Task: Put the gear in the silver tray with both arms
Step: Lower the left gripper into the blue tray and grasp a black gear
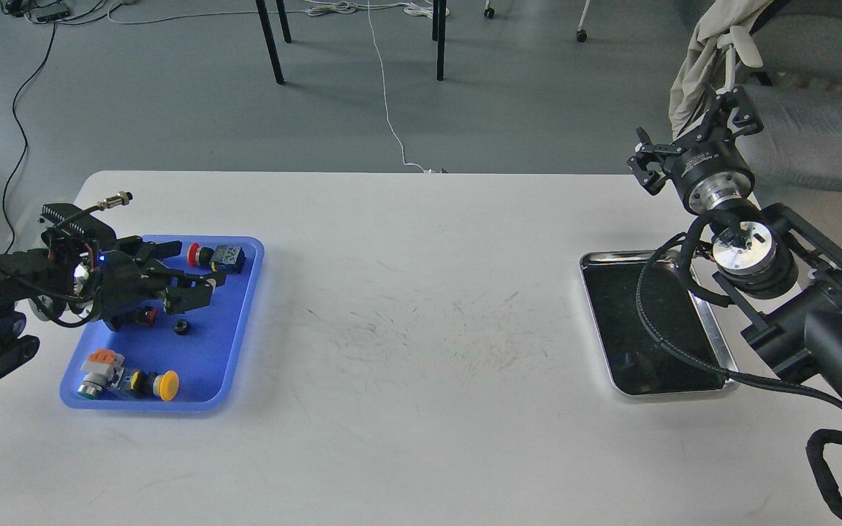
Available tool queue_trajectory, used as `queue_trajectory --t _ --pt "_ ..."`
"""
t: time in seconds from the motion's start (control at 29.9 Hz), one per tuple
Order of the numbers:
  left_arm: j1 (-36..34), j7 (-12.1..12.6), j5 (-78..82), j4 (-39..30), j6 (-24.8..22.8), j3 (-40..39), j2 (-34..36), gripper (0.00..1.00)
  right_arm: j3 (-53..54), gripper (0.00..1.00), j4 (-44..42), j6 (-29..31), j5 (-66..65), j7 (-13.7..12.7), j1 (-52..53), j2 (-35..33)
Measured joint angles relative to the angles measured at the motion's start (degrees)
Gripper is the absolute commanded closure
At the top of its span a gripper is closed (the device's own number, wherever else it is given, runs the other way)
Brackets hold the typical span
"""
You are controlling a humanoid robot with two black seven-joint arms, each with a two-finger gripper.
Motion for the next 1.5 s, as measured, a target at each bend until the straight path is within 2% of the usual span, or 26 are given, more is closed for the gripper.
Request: queue_trajectory --t 0.2,0.33,0.57,1.04,1.17,1.5 --pt "1.6 0.0 1.3 2.2 1.5 0.1 -1.6 0.16 0.0 0.01 0.0 0.0 0.0 0.0 0.1 -0.3" --pt "2.2 0.0 3.1 5.1 3.1 0.1 -3.1 0.28 0.0 0.01 0.1 0.0 0.0 0.0 0.1 -0.3" --pt "3.0 0.0 4.0 7.2 3.9 0.1 -3.8 0.35 0.0 0.01 0.1 0.0 -0.1 0.0 0.0 -0.3" --pt "3.8 0.0 4.2 8.9 4.0 0.2 -5.3 0.36 -0.1 0.01 -0.1 0.0 -0.2 0.0 -0.3 -0.3" --pt "3.9 0.0 4.2 10.0 4.4 0.2 -5.9 0.44 -0.1 0.01 0.0 0.0 -0.3 0.0 -0.4 -0.3" --pt "4.4 0.0 4.2 12.4 6.2 3.4 -6.8 0.53 -0.1 0.01 0.0 0.0 -0.3 0.0 -0.5 -0.4"
